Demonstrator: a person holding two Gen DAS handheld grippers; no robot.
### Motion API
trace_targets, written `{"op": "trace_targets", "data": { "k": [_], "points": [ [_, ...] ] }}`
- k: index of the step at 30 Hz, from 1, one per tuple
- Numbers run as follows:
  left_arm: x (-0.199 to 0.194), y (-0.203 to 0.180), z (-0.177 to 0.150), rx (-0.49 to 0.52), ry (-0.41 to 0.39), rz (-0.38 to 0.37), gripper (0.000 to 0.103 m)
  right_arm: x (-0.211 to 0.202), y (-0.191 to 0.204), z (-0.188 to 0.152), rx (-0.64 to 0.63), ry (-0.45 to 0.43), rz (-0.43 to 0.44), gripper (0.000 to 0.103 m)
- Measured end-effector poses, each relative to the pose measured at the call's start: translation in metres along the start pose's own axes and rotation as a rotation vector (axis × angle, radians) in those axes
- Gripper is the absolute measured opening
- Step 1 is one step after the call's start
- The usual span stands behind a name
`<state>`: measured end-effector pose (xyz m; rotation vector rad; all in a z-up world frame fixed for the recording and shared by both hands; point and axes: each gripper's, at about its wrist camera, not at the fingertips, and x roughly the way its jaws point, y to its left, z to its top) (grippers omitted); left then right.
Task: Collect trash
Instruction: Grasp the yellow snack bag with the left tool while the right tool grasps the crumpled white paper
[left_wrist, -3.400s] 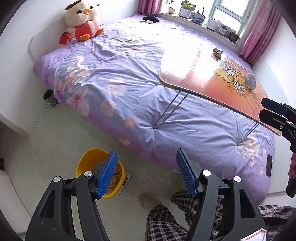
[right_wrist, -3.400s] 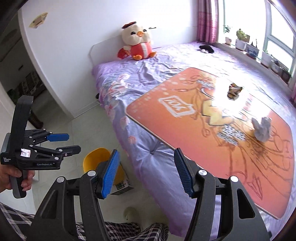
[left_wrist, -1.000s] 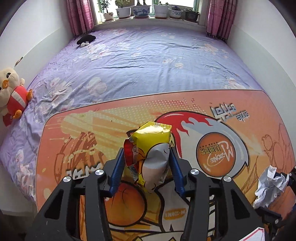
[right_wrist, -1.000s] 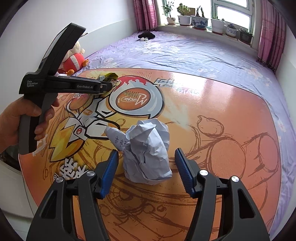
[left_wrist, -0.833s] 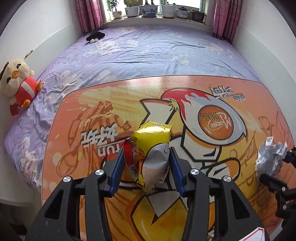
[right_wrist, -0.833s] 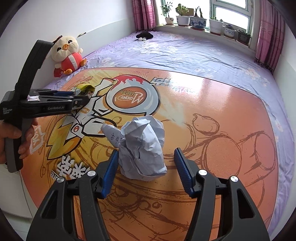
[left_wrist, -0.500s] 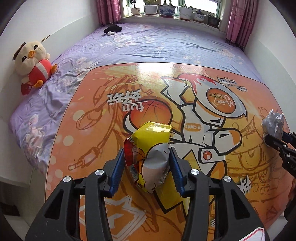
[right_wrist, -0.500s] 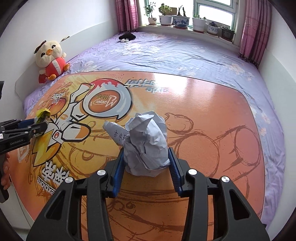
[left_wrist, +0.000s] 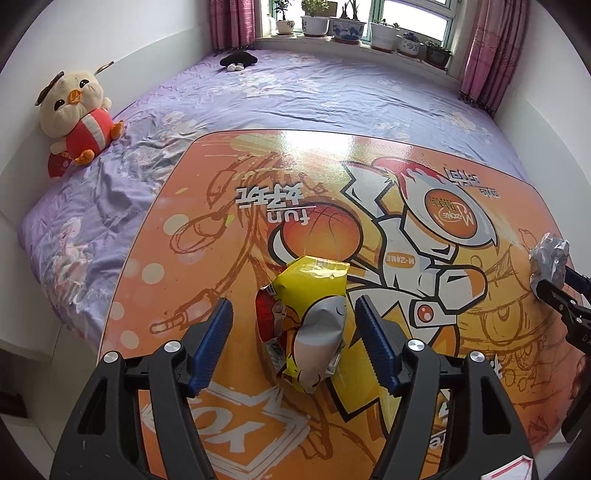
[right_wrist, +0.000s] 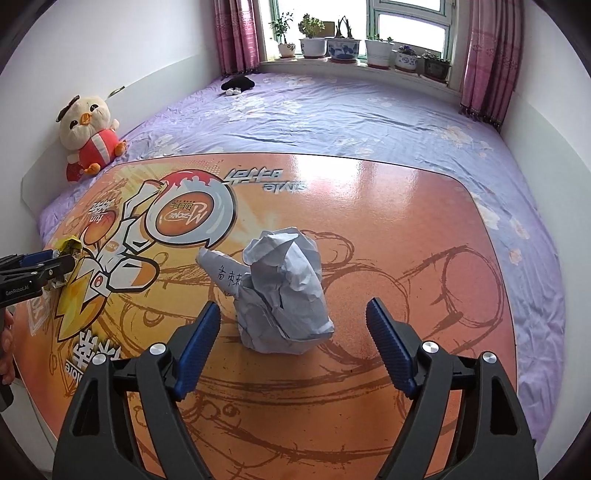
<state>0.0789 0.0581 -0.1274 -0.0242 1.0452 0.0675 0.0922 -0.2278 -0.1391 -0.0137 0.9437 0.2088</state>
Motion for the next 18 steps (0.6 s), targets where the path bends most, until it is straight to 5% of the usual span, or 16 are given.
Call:
{"op": "trace_targets", "data": {
  "k": [1,7,18],
  "points": [
    [0.001,-0.001,0.001,0.001,-0.005,0.010,0.083,0.003,0.001,0.001,-0.001,0.004,-0.002,0.082],
    [0.010,-0.007,0.007,0.010,0.019,0.012,0.088,0.015,0.011,0.008,-0.042,0.019,-0.029,0.083],
    [0.016,-0.007,0.006,-0.009,0.032,0.016,0.089,0.018,0.012,0.012,-0.035,0.020,-0.033,0.082]
  ]
}}
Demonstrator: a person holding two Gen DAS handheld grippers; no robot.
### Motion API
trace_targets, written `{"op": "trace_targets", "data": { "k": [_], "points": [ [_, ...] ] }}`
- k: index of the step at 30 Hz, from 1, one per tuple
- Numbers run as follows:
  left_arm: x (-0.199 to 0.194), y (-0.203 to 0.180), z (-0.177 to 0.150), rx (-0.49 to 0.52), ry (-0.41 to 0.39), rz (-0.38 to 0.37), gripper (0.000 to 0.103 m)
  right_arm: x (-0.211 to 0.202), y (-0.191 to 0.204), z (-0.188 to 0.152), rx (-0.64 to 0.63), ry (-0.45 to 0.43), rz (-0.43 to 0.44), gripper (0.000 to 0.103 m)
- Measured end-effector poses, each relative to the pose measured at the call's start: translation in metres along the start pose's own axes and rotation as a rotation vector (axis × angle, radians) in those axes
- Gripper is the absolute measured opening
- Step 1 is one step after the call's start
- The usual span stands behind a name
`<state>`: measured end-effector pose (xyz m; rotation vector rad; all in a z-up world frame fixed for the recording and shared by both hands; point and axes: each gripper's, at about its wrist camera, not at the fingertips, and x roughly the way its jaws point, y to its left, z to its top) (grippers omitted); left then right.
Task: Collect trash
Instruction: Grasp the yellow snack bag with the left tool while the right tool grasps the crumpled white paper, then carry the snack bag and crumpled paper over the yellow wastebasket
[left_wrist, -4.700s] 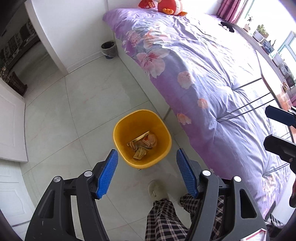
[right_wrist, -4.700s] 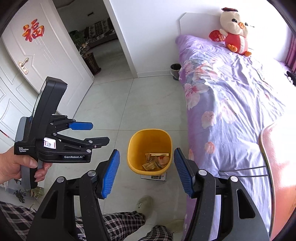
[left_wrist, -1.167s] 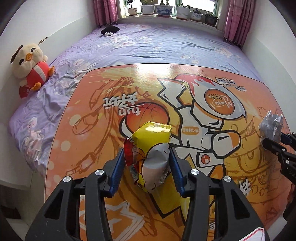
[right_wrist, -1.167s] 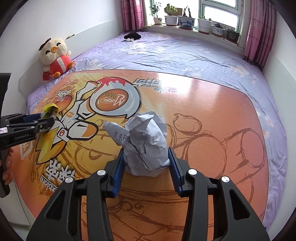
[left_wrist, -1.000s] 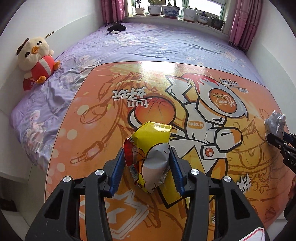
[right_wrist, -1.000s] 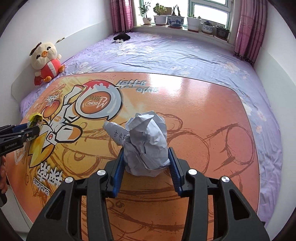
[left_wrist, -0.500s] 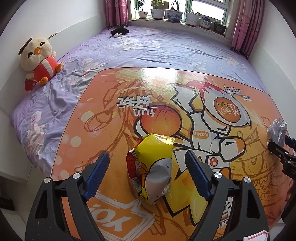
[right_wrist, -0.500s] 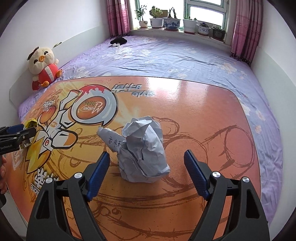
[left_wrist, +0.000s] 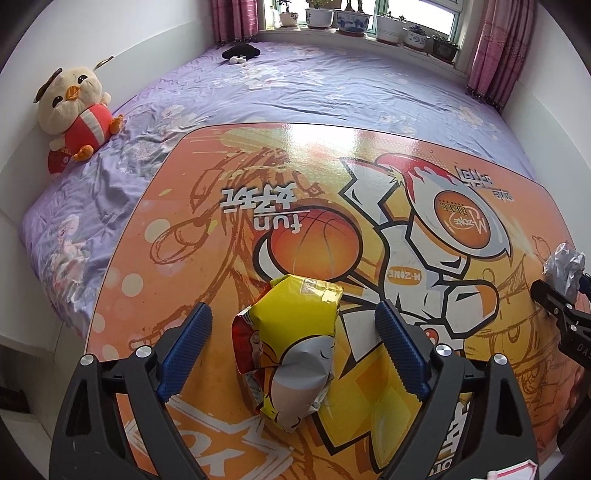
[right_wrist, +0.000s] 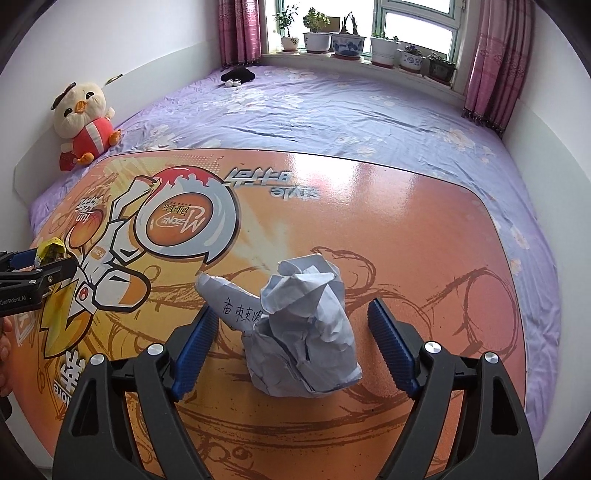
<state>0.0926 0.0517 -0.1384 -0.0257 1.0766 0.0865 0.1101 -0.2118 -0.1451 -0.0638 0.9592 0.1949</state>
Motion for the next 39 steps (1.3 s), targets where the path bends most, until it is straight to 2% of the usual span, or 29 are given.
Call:
{"op": "trace_targets", "data": {
  "k": [2,4,10,27,39],
  "points": [
    [-0.001,0.000,0.000,0.001,-0.005,0.000,0.081,-0.001,0.000,0.000,0.001,0.000,-0.001,0.078],
    [-0.002,-0.001,0.002,0.003,-0.005,-0.001,0.075,-0.002,0.000,0.000,-0.001,-0.001,0.003,0.064],
    [-0.005,-0.003,0.002,-0.003,-0.004,0.004,0.053,-0.004,-0.001,0.001,0.000,0.006,0.009,0.058],
    [-0.021,-0.005,-0.007,-0.046,0.022,-0.006,0.052,-0.012,-0.002,0.000,-0.003,0.026,0.022,0.052],
    [-0.072,0.007,-0.024,-0.098,-0.018,0.006,0.052,-0.053,0.019,-0.004,-0.075,0.027,0.133,0.051]
  ]
}}
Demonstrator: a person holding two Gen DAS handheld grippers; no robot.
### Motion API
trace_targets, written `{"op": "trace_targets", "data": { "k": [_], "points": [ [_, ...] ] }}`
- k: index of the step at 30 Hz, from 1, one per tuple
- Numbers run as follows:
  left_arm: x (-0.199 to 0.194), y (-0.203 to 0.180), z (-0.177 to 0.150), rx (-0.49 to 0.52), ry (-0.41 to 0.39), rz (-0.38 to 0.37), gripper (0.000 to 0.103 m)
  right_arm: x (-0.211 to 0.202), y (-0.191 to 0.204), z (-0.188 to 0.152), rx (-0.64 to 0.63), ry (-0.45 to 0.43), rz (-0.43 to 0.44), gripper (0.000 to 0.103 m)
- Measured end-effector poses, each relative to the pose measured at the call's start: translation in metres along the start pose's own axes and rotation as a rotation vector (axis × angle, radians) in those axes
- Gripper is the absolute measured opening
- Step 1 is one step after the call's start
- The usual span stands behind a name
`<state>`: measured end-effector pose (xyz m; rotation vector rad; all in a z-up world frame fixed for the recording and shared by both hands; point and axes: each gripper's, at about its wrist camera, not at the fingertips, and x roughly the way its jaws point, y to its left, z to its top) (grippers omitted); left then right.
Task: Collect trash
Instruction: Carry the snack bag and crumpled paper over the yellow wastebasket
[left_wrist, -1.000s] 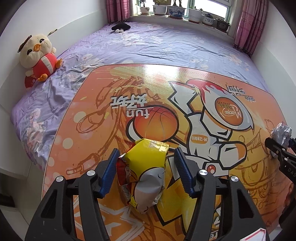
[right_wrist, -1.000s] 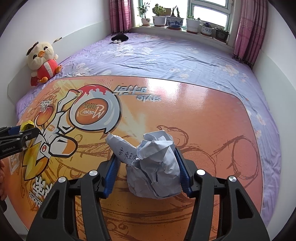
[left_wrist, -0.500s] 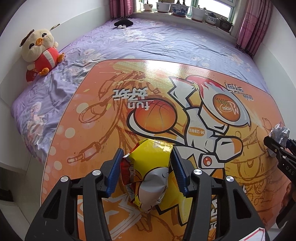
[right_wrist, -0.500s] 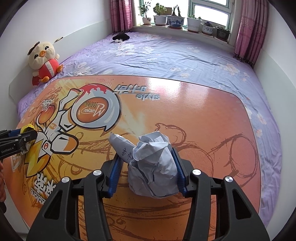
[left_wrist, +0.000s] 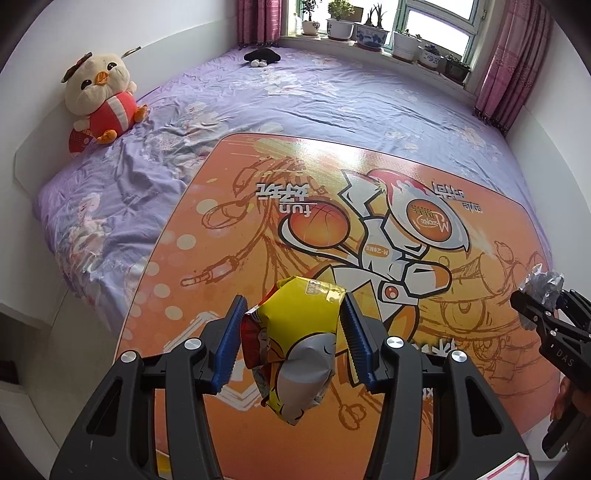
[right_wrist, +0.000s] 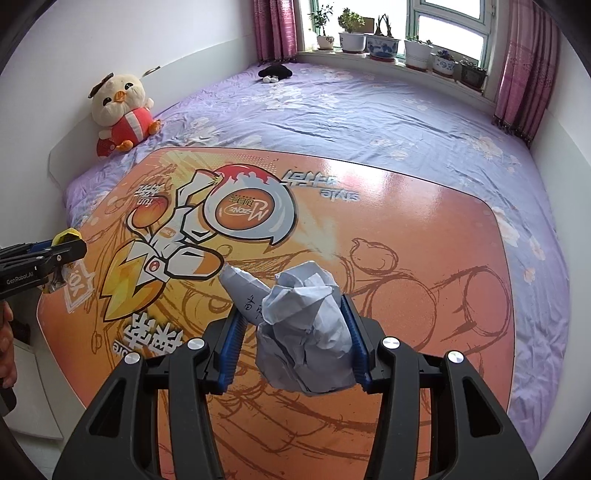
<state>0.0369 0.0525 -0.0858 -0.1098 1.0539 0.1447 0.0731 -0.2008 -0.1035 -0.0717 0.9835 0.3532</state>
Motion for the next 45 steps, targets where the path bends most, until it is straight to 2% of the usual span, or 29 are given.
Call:
{"op": "trace_targets", "data": {
  "k": [6,12,19,26,37,45],
  "points": [
    [-0.024,0.026,-0.021,-0.053,-0.024,0.016,0.052,-0.020,0.031,0.000,-0.078,-0.016,0.055,0.051],
    [-0.045,0.062,-0.053,-0.099,-0.031,0.044,0.052,-0.037,0.080,-0.004,-0.161,-0.033,0.132,0.051],
    [-0.058,0.114,-0.101,-0.181,-0.017,0.076,0.052,-0.045,0.149,-0.014,-0.274,-0.035,0.237,0.051],
    [-0.062,0.174,-0.154,-0.295,0.018,0.113,0.052,-0.041,0.232,-0.032,-0.416,0.001,0.343,0.052],
    [-0.046,0.262,-0.250,-0.454,0.076,0.157,0.052,0.007,0.368,-0.085,-0.646,0.120,0.543,0.052],
    [-0.012,0.311,-0.308,-0.562,0.132,0.171,0.052,0.065,0.438,-0.137,-0.785,0.231,0.645,0.052]
  ]
}}
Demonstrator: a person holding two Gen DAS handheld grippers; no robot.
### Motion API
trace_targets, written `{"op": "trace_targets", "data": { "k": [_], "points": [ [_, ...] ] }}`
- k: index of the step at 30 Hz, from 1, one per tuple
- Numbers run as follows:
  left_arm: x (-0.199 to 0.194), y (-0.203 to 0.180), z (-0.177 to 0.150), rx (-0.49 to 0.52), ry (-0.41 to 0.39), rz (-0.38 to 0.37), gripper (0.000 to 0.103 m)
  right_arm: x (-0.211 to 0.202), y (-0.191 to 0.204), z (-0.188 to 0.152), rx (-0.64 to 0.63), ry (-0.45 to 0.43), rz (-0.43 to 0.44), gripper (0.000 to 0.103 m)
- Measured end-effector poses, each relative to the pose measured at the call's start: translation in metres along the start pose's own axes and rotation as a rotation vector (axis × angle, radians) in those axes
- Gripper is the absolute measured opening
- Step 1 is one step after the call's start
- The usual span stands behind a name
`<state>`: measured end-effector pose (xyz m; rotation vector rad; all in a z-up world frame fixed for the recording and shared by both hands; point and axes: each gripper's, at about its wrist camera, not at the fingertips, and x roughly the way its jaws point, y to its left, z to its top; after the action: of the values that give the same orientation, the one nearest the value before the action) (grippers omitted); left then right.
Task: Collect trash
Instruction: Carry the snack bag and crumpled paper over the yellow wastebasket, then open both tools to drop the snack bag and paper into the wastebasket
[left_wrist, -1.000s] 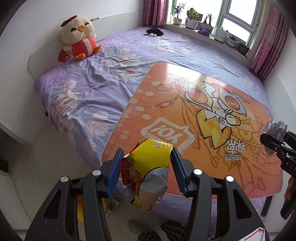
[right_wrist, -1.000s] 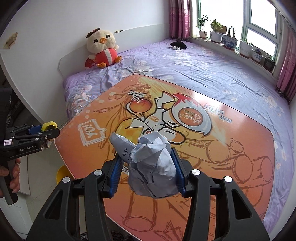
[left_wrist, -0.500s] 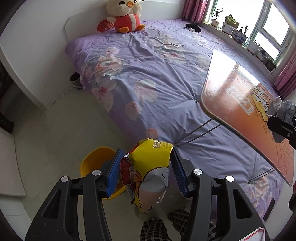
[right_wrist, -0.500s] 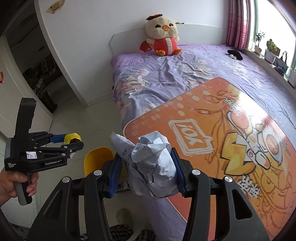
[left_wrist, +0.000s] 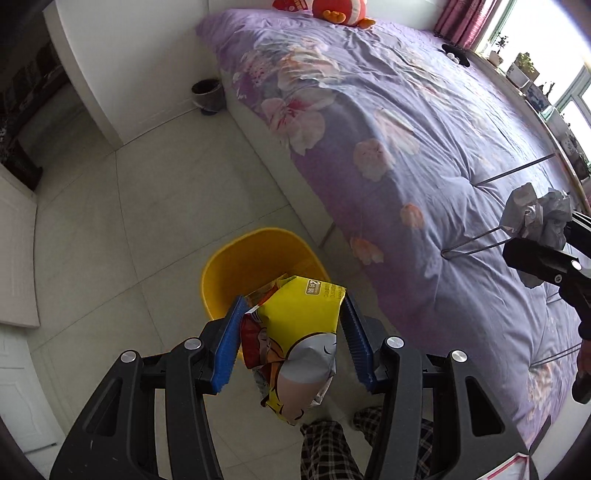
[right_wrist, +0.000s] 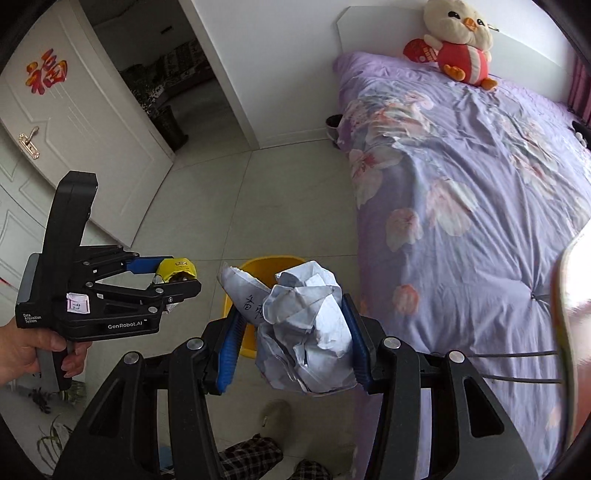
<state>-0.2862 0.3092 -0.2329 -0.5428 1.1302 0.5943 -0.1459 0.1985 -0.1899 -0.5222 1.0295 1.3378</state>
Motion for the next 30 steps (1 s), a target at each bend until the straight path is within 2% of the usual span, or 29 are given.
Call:
{"op": "trace_targets", "data": {
  "k": [10,18,25,30],
  "points": [
    [0.081,0.052,-0.013,-0.038,0.052,-0.003,0.052,0.122,0.014,-0.005,-0.115,0.114,0.099,0.052],
    [0.155,0.074,-0.029,-0.029,0.157,-0.010,0.052,0.210,0.017,-0.017,-0.215,0.228,0.127,0.053],
    [0.200,0.083,-0.032,0.007,0.216,-0.022,0.052,0.267,0.011,-0.026,-0.295,0.327,0.143,0.054],
    [0.221,0.081,-0.028,0.032,0.227,-0.014,0.052,0.288,0.007,-0.030,-0.312,0.357,0.149,0.054]
  ]
}}
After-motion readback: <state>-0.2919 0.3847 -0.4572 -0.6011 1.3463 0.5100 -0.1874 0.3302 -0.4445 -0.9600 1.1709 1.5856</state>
